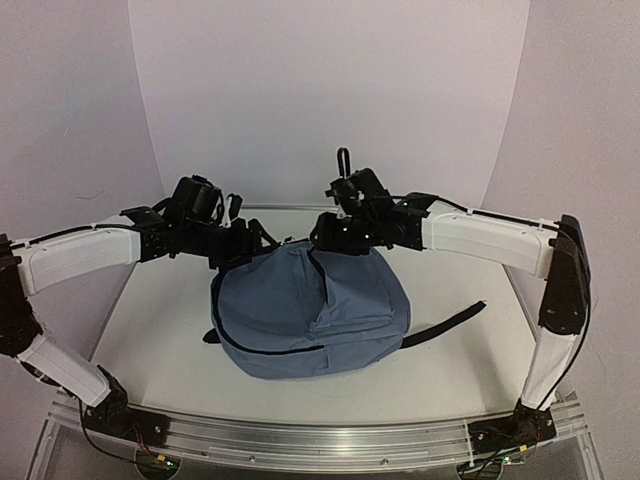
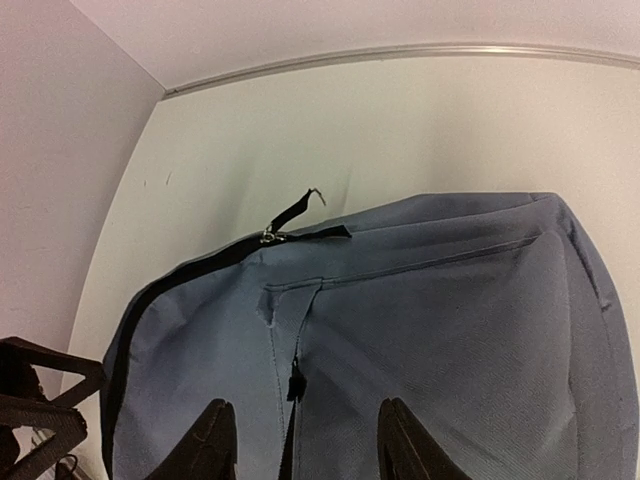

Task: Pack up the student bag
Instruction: Place the stationery in the student bag, then zip the student bag at the center of the board.

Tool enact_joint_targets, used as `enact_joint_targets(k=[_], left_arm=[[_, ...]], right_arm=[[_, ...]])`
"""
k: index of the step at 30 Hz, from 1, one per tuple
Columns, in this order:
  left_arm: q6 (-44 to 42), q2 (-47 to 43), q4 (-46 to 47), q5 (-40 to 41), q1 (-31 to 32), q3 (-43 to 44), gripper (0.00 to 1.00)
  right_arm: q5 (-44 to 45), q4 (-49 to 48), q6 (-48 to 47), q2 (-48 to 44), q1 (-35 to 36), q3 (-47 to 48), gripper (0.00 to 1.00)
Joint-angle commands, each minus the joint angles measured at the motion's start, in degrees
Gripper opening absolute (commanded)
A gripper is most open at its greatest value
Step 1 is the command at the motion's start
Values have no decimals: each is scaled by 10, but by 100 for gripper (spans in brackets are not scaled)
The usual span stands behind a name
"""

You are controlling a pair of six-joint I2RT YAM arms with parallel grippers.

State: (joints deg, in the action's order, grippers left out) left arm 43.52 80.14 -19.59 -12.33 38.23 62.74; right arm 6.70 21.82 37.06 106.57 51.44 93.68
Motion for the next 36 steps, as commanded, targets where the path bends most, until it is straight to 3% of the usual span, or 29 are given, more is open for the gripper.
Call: enact_joint_targets(k=[1, 6, 12, 18, 26, 36], left_arm=[[-2, 55, 14, -34, -3, 65, 77], [3, 108, 43, -68, -4, 109, 75], [17, 164, 69, -84, -8, 127, 62], [58, 205, 143, -95, -14, 102, 49], [102, 243, 223, -70, -39, 66, 24], [132, 285, 272, -90, -61, 49, 18]], right_arm=[[-43, -1, -26, 31, 2, 45, 44], [-43, -1, -32, 58, 0, 61, 36], [-23, -1, -37, 75, -2, 67, 22], [-24, -1, -34, 79, -2, 70, 0], [-32, -5, -8, 39, -1, 21, 0], [-63, -28, 41, -21, 24, -76, 0]])
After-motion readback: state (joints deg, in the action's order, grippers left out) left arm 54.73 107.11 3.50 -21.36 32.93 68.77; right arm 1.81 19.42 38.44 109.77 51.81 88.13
